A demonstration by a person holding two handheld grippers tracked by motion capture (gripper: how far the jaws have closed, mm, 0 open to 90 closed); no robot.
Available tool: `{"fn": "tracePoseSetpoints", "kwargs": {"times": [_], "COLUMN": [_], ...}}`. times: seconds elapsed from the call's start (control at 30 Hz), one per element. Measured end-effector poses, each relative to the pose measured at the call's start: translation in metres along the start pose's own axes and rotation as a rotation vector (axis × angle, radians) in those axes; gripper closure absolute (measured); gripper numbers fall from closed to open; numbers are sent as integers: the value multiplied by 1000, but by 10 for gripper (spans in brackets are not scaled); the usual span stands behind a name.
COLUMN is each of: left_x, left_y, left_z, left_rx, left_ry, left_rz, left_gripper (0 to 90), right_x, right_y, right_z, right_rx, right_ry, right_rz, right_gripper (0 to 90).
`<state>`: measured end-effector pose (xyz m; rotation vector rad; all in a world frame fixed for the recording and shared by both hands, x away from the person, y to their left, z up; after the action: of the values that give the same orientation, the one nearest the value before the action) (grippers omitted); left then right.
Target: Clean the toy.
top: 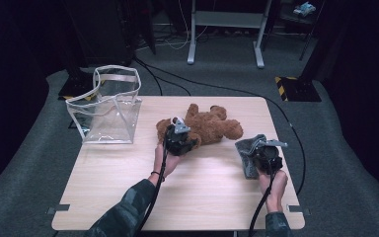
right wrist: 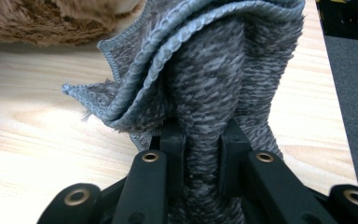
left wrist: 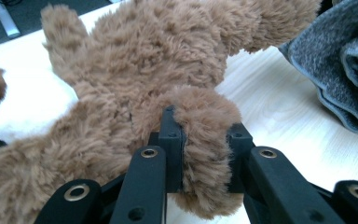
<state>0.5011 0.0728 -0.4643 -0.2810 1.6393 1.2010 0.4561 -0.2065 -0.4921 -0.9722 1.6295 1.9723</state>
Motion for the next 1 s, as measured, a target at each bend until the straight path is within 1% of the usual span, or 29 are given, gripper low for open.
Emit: {"fn": "tracePoseSetpoints", "kwargs": {"times": [0.17, 0.23, 0.27, 0.37, 0.47, 0.5, 0.53, 0.57, 0.6, 0.63, 0.67, 0.7, 0.73, 0.77, 0.8, 0.83, 0.87, 0.93, 0.97, 1.0], "left_x": [-12, -19, -19, -24, -29, -33, -33, -35, -37, -39, -42, -42, -44, -46, -46, -46, -45, -43, -43, -43], "left_y": [6, 8, 8, 10, 13, 14, 14, 16, 17, 18, 21, 21, 21, 23, 23, 22, 21, 18, 18, 17], "left_z": [8, 12, 12, 14, 13, 10, 10, 10, 9, 7, 5, 5, 3, 2, 2, 2, 3, 7, 7, 9], "left_rx": [-8, -8, -8, -2, 12, 21, 21, 30, 30, 38, 60, 60, 59, 78, 78, 90, 94, 86, 86, 80], "left_ry": [-23, -26, -26, -45, -53, -51, -51, -62, -60, -64, -66, -66, -65, -56, -56, -53, -53, -54, -54, -52], "left_rz": [-4, -15, -15, -22, -36, -46, -46, -45, -54, -59, -59, -59, -71, -77, -77, -70, -59, -41, -41, -31], "left_gripper": [751, 752, 753, 754, 756, 756, 756, 756, 757, 757, 758, 758, 758, 758, 759, 759, 759, 758, 757, 756], "right_x": [-2, -4, -5, -8, -12, -15, -16, -16, -19, -19, -22, -22, -24, -28, -31, -33, -36, -42, -42, -50], "right_y": [0, -1, 0, -1, 0, 0, 1, 1, 3, 3, 6, 6, 8, 12, 14, 16, 18, 21, 21, 19], "right_z": [4, 9, 10, 14, 20, 23, 25, 25, 28, 28, 32, 32, 34, 40, 43, 47, 51, 60, 60, 71], "right_rx": [-3, -9, -9, -14, -20, -26, -27, -27, -29, -29, -31, -31, -32, -39, -44, -52, -57, -75, -75, -89], "right_ry": [4, 17, 25, 34, 41, 44, 48, 48, 56, 56, 65, 65, 73, 88, 94, 102, 107, 117, 117, 135], "right_rz": [-11, -17, -14, -20, -26, -34, -39, -39, -47, -47, -57, -57, -61, -78, -86, -101, -113, -135, -135, -147], "right_gripper": [761, 762, 762, 761, 761, 762, 762, 762, 762, 762, 762, 762, 762, 762, 762, 762, 762, 762, 762, 762]}}
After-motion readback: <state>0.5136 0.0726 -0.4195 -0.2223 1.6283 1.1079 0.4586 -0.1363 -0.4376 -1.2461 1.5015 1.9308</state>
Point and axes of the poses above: each handheld gripper's, and its own axes: y roughly backward along the jaws, x roughly out of its underside, z roughly to its left, the point moved 5 cm from there along -y, roughly forward along the jaws, and after that the axes turned 8 degrees about -x, right-handed, at the moved point
